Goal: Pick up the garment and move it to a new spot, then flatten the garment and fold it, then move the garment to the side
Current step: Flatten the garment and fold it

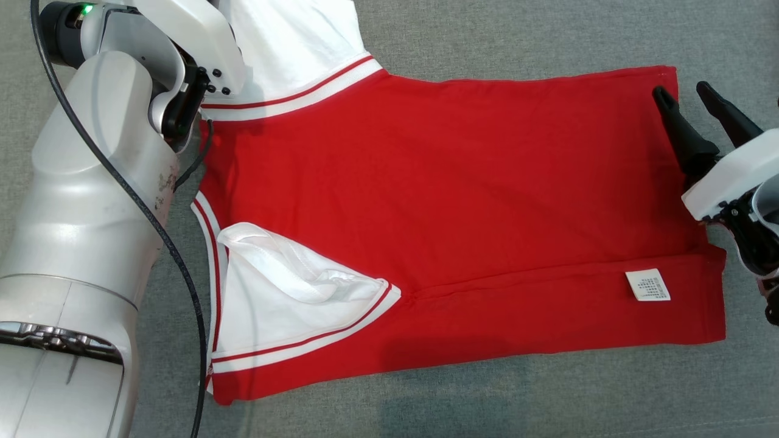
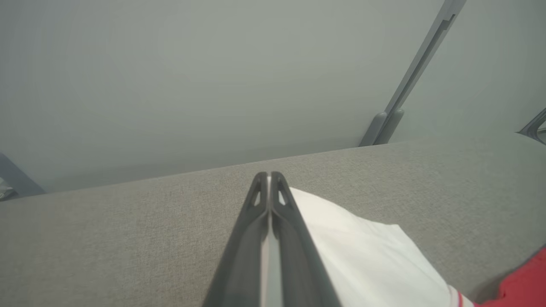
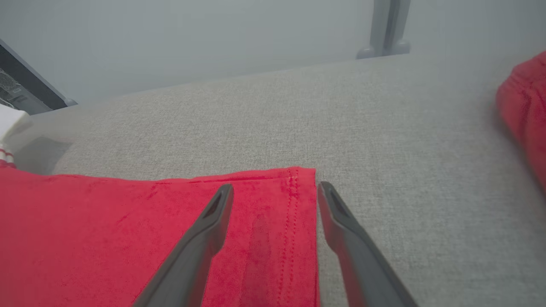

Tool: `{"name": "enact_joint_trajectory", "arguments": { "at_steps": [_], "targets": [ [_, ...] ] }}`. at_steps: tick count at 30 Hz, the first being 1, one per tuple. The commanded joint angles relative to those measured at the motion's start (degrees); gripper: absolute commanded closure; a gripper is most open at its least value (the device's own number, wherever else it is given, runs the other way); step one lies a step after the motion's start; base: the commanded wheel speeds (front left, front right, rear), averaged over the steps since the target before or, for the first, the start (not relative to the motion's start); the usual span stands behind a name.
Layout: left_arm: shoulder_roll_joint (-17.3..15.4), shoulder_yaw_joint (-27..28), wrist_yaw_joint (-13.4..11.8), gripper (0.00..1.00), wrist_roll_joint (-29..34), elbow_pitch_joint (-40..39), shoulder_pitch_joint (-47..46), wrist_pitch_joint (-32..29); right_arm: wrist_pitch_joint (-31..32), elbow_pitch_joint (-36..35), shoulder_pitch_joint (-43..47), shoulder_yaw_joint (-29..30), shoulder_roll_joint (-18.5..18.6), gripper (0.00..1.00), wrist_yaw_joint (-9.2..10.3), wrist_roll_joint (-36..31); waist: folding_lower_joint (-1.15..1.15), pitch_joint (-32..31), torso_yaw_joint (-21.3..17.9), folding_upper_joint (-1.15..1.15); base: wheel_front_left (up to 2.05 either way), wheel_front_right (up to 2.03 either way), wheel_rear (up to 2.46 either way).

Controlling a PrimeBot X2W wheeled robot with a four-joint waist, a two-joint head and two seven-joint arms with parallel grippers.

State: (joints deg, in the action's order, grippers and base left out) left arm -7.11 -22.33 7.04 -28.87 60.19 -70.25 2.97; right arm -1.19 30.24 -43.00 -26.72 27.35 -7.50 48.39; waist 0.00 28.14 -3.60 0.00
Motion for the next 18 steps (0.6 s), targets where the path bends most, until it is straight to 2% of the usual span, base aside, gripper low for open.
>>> {"name": "enact_joint_trajectory", "arguments": {
  "at_steps": [1, 12, 13, 14, 15, 17, 18],
  "targets": [
    [-2.83, 0.49, 0.16, 1.00, -0.93, -2.63, 0.31, -0.14, 2.07, 2.57, -2.46, -2.46, 1.10, 0.00, 0.01, 2.00, 0.00, -0.04, 0.47, 0.00, 0.00, 0.00, 0.00],
    [-3.54, -0.33, -0.46, 1.00, -1.38, -7.41, 2.25, -2.08, 4.38, 13.60, -11.34, -10.67, 0.28, 0.00, 0.01, 5.18, 0.00, 0.26, 1.38, 0.00, 0.00, 0.00, 0.00],
    [-3.65, -0.36, -0.58, 1.00, -1.43, -7.80, 2.41, -2.26, 4.48, 14.21, -11.72, -11.22, 0.22, 0.07, 0.01, 5.55, 0.00, 0.28, 1.39, 0.00, 0.00, 0.00, 0.00],
    [-3.65, -0.36, -0.58, 1.00, -1.43, -7.80, 2.41, -2.26, 4.48, 14.21, -11.72, -11.22, 0.22, 0.07, 0.01, 5.55, 0.00, 0.28, 1.39, 0.00, 0.00, 0.00, 0.00],
    [-3.78, -0.39, -0.73, 1.00, -1.46, -8.22, 2.56, -2.43, 4.46, 14.68, -12.11, -11.76, 0.18, 0.13, 0.01, 5.94, 0.00, 0.31, 1.39, 0.00, 0.00, 0.00, 0.00],
    [-4.02, -0.44, -0.99, 1.00, -1.55, -9.06, 2.89, -2.74, 4.69, 15.77, -12.68, -12.59, 0.07, 0.57, 0.01, 6.94, 0.00, 0.32, 1.37, 0.00, 0.00, 0.00, 0.00],
    [-4.15, -0.46, -1.14, 1.00, -1.59, -9.47, 3.05, -2.91, 4.76, 16.07, -12.95, -13.13, 0.07, 0.64, 0.01, 7.31, 0.00, 0.33, 1.33, 0.00, 0.00, 0.00, 0.00]
  ]
}}
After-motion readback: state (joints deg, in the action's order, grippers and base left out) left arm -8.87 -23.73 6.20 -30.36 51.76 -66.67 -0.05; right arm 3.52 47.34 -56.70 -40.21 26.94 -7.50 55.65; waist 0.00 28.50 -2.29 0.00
